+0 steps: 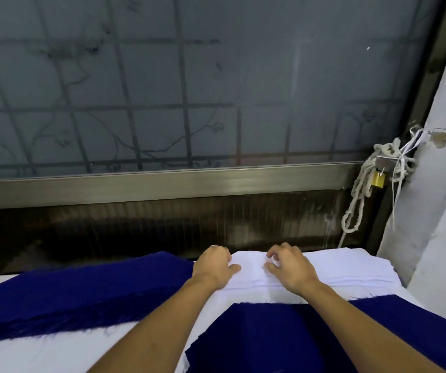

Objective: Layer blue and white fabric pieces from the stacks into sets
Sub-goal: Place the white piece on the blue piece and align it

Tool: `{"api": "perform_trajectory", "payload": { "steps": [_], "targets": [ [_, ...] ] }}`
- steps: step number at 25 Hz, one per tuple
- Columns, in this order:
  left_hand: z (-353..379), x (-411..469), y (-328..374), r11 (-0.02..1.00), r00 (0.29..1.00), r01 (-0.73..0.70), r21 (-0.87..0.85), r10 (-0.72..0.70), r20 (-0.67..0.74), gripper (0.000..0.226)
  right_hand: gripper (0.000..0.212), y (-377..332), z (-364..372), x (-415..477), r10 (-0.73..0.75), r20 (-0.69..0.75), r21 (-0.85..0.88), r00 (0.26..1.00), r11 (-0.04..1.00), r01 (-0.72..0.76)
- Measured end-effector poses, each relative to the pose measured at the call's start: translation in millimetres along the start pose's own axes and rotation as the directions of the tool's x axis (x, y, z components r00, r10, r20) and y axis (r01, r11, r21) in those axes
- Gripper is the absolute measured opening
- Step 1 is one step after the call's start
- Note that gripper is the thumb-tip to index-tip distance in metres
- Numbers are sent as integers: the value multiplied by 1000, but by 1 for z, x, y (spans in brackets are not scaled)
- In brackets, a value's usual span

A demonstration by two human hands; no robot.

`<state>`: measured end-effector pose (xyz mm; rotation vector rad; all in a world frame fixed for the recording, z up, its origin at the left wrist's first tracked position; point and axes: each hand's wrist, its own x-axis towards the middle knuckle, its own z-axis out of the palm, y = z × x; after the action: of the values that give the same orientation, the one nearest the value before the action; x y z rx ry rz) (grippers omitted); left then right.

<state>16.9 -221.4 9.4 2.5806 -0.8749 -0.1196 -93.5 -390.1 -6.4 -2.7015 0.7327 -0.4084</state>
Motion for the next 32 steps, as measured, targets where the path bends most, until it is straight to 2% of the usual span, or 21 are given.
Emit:
{"api": "perform_trajectory", "payload": {
  "steps": [5,9,13,15,17,19,22,24,26,30,32],
  "targets": [
    [12,7,8,998,997,59,-32,-60,-54,21,32,8,15,8,-32,-17,-44,999,999,31],
    [6,2,12,999,995,-18,46,22,-93,18,33,8,18,6,-41,-34,-49,999,998,40],
    [-1,-2,14,994,989,-102,34,105,-103,22,44,7,15,5,-88,-56,-62,995,994,85],
    [-5,-3,16,986,984,-167,-23,165,-70,21,50,7,12,6,-114,-36,1,993,993,115],
    [-9,-3,18,971,978,-210,-115,210,-14,21,46,5,8,6,-94,-9,99,996,991,94],
    [-12,-3,20,923,977,-199,-330,215,10,21,38,0,3,8,-45,13,191,999,981,41],
    [-14,-1,25,784,994,-100,-612,103,-30,22,27,-6,-5,10,-1,18,314,1000,949,-4],
    [-16,-2,32,701,1000,1,-713,3,4,38,24,-9,-12,9,-11,23,426,1000,905,0],
    [-18,-3,37,676,999,21,-736,-40,-8,42,23,-9,-21,8,-44,38,476,998,879,21],
    [-43,-10,33,711,987,-88,-698,-34,-160,12,10,3,-47,3,-54,33,376,998,926,38],
    [-64,-19,27,728,968,-133,-672,-49,-244,9,7,8,-61,-2,-65,28,318,998,947,53]
  ]
}}
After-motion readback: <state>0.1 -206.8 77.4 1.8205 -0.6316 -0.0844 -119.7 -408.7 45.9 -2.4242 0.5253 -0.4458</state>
